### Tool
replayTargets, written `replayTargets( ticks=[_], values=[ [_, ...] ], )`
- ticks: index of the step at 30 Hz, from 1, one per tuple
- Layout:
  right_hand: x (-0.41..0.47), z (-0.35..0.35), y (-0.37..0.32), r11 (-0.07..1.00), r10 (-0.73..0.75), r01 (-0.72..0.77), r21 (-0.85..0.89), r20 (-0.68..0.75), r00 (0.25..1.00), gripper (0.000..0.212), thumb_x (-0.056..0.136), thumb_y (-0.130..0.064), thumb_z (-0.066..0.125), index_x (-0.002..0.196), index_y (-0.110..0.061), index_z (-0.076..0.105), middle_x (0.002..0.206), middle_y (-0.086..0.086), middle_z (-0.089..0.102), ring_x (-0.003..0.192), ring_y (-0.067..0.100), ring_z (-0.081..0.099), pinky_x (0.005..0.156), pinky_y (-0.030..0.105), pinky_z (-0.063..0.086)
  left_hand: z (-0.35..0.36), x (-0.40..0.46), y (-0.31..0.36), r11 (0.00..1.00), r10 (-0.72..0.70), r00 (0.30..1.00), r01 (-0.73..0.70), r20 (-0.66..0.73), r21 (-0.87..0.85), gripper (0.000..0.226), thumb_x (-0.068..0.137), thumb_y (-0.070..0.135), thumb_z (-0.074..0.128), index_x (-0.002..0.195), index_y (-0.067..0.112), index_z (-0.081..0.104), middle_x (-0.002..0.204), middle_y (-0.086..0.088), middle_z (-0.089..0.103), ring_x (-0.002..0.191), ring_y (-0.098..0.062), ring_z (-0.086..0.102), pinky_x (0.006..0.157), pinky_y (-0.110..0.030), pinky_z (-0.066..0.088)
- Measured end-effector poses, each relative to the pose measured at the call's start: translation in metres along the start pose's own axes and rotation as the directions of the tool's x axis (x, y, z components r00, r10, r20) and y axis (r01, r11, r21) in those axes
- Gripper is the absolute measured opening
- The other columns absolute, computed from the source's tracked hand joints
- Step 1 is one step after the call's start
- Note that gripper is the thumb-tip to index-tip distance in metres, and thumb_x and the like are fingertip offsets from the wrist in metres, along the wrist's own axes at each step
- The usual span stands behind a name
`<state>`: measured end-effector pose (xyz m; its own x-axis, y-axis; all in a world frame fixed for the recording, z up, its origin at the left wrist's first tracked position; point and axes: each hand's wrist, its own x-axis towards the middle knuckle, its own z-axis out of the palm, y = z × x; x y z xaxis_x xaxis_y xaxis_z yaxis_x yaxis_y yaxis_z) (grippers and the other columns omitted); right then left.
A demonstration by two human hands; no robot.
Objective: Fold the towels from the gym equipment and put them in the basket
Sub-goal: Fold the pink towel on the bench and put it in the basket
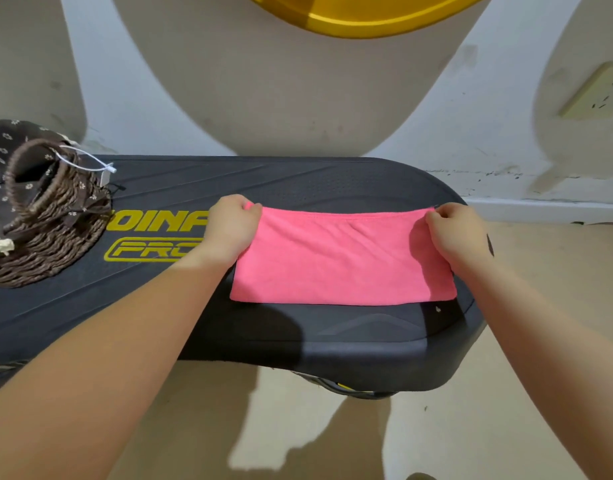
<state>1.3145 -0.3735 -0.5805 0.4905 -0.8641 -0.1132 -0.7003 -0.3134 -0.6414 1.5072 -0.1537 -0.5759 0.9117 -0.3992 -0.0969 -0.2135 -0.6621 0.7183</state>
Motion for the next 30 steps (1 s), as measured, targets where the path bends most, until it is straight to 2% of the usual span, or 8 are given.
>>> replayTargets(
  ticks=[3, 8, 17, 20, 22, 24, 27, 30],
  values=[
    [0.001, 0.004, -0.002, 0.994, -0.034, 0.032, -0.102, -0.023, 0.999, 0.021, 0.09, -0.016, 0.043, 0.076, -0.004, 0.052, 0.074, 0.012, 0.052, 0.069, 0.025, 0.044, 0.049, 0.026, 0.026, 0.002, -0.001, -0.005, 0.986, 0.065, 0.998, -0.064, -0.003, 0.153, 0.022, 0.092, 0.013, 0.043, 0.095, 0.003, 0.063, 0.103, -0.016, 0.065, 0.1, -0.033, 0.056, 0.077, -0.031, 0.038],
    [0.004, 0.012, 0.0, 0.978, -0.083, 0.077, -0.192, -0.023, 0.996, 0.019, 0.093, -0.028, 0.047, 0.084, -0.011, 0.051, 0.081, 0.008, 0.055, 0.078, 0.027, 0.051, 0.063, 0.031, 0.034, 0.007, -0.001, -0.009, 0.963, 0.143, 0.99, -0.136, -0.011, 0.232, 0.021, 0.094, 0.011, 0.038, 0.097, 0.008, 0.059, 0.097, -0.015, 0.065, 0.088, -0.033, 0.056, 0.072, -0.036, 0.042],
    [0.016, 0.018, -0.003, 0.961, -0.028, 0.016, -0.275, -0.041, 0.999, 0.024, 0.097, -0.029, 0.039, 0.087, -0.009, 0.047, 0.085, 0.014, 0.054, 0.08, 0.033, 0.051, 0.063, 0.034, 0.034, 0.013, 0.007, -0.006, 0.92, 0.148, 0.989, -0.133, -0.013, 0.368, 0.02, 0.096, 0.017, 0.035, 0.102, 0.006, 0.051, 0.099, -0.023, 0.061, 0.089, -0.04, 0.055, 0.067, -0.038, 0.038],
    [0.01, 0.019, -0.011, 0.936, 0.018, -0.034, -0.349, -0.048, 0.999, 0.027, 0.098, -0.031, 0.037, 0.101, -0.006, 0.047, 0.098, 0.02, 0.057, 0.094, 0.039, 0.056, 0.067, 0.037, 0.037, 0.015, 0.004, -0.004, 0.871, 0.161, 0.987, -0.13, -0.025, 0.473, 0.02, 0.095, 0.014, 0.038, 0.109, 0.005, 0.049, 0.11, -0.02, 0.056, 0.099, -0.04, 0.051, 0.074, -0.043, 0.039],
    [0.0, 0.02, -0.02, 0.88, -0.081, 0.02, -0.475, -0.108, 0.991, 0.037, 0.096, -0.033, 0.039, 0.115, -0.002, 0.046, 0.117, 0.023, 0.054, 0.107, 0.041, 0.052, 0.079, 0.044, 0.039, 0.018, 0.0, -0.006, 0.788, 0.268, 0.962, -0.19, -0.048, 0.586, 0.031, 0.089, 0.009, 0.043, 0.119, 0.005, 0.048, 0.126, -0.018, 0.047, 0.115, -0.038, 0.044, 0.09, -0.046, 0.033],
    [-0.018, 0.031, -0.033, 0.82, -0.384, 0.265, -0.508, -0.144, 0.912, 0.044, 0.091, -0.033, 0.039, 0.119, 0.0, 0.05, 0.122, 0.023, 0.055, 0.11, 0.04, 0.052, 0.089, 0.046, 0.038, 0.025, -0.008, -0.003, 0.749, 0.454, 0.891, -0.362, -0.032, 0.555, 0.043, 0.082, 0.008, 0.043, 0.124, 0.003, 0.049, 0.139, -0.018, 0.042, 0.128, -0.036, 0.037, 0.102, -0.044, 0.02],
    [-0.047, 0.067, -0.057, 0.699, -0.649, 0.656, -0.283, 0.133, 0.749, 0.06, 0.083, -0.031, 0.026, 0.125, 0.004, 0.051, 0.131, 0.025, 0.052, 0.122, 0.038, 0.049, 0.106, 0.045, 0.032, 0.042, -0.03, 0.007, 0.7, 0.548, 0.817, -0.566, 0.182, 0.436, 0.057, 0.078, 0.012, 0.034, 0.133, 0.001, 0.044, 0.151, -0.015, 0.029, 0.142, -0.032, 0.022, 0.114, -0.039, 0.007],
    [-0.064, 0.092, -0.061, 0.746, -0.525, 0.64, -0.184, 0.43, 0.735, 0.075, 0.083, -0.043, 0.006, 0.147, -0.007, 0.022, 0.156, 0.011, 0.019, 0.145, 0.022, 0.016, 0.117, 0.03, 0.006, 0.053, -0.039, -0.002, 0.724, 0.399, 0.837, -0.539, 0.375, 0.431, 0.058, 0.094, 0.017, 0.03, 0.148, 0.007, 0.01, 0.158, -0.006, 0.001, 0.146, -0.018, -0.001, 0.117, -0.029, -0.003]
  ],
)
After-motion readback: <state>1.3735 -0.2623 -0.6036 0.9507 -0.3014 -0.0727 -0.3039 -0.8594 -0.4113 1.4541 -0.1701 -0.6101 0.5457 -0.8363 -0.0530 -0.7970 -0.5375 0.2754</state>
